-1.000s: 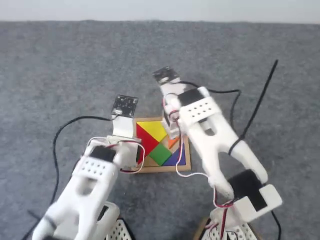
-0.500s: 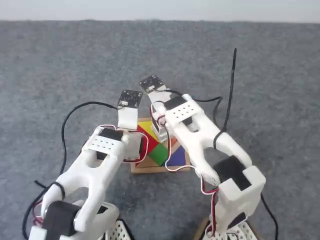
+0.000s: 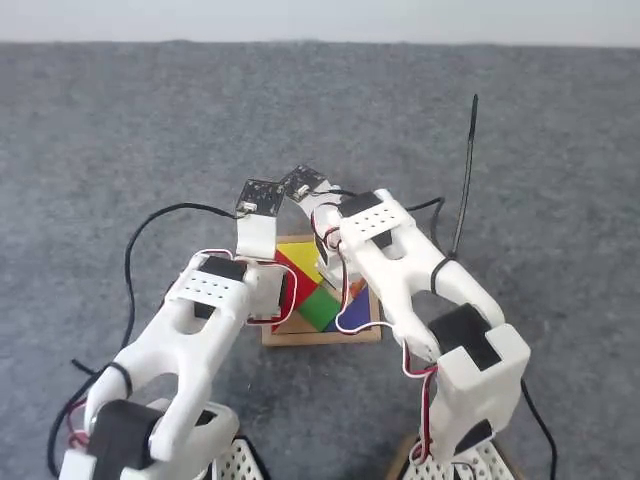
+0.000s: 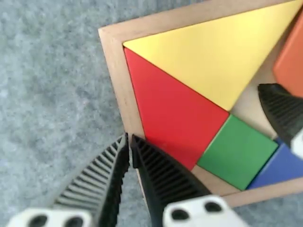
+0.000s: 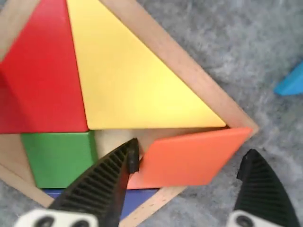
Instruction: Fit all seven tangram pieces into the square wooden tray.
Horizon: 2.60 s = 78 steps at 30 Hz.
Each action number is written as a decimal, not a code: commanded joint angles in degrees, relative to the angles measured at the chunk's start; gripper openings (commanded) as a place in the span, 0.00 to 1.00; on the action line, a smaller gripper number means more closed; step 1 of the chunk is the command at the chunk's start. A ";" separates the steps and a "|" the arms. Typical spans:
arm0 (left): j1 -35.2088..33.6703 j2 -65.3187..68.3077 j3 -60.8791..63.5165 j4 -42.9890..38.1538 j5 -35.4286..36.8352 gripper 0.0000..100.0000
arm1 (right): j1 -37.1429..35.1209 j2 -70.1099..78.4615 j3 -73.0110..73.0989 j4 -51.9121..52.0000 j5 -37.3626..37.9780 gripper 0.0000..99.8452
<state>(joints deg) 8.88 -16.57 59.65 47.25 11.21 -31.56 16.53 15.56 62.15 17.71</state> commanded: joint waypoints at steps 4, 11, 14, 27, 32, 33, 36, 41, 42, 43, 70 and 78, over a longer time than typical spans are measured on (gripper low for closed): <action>-0.62 1.05 -0.22 -0.62 -0.09 0.01 | 1.36 -0.13 -1.05 0.04 2.29 0.33; -0.62 1.05 -0.22 -0.53 -0.09 0.01 | 1.36 0.40 -5.98 6.29 16.79 0.33; -0.62 1.05 -0.22 -0.53 -0.09 0.01 | 1.63 0.40 -6.33 7.08 21.89 0.33; -0.62 1.05 -0.13 -0.53 -0.09 0.01 | 1.71 -0.04 -7.38 7.25 25.32 0.21; -0.62 1.05 -0.13 -0.44 -0.09 0.01 | 1.63 -0.13 -8.35 7.25 21.36 0.08; -0.62 1.05 -0.13 -0.44 -0.09 0.01 | 1.71 -0.13 -8.97 7.25 20.66 0.08; -0.62 1.05 -0.13 -0.44 -0.09 0.01 | 3.03 -0.13 -10.11 7.34 19.43 0.10; -0.62 1.05 -0.13 0.09 -0.18 0.01 | 4.44 -0.13 -13.80 12.97 19.69 0.16; -0.62 1.05 -0.13 0.18 -0.18 0.01 | 4.44 -0.13 -14.77 14.37 19.69 0.17; -0.62 1.05 -0.13 0.18 -0.18 0.01 | 4.44 -0.13 -15.56 15.69 19.69 0.19; -0.62 1.05 -0.13 0.26 -0.18 0.01 | -3.21 0.31 -17.67 13.93 19.25 0.22; -0.62 1.05 -0.22 0.26 -0.18 0.01 | -5.93 0.40 -16.44 12.97 19.60 0.22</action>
<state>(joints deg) 8.00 -16.22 59.91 47.25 11.38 -31.91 18.46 0.26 76.48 37.14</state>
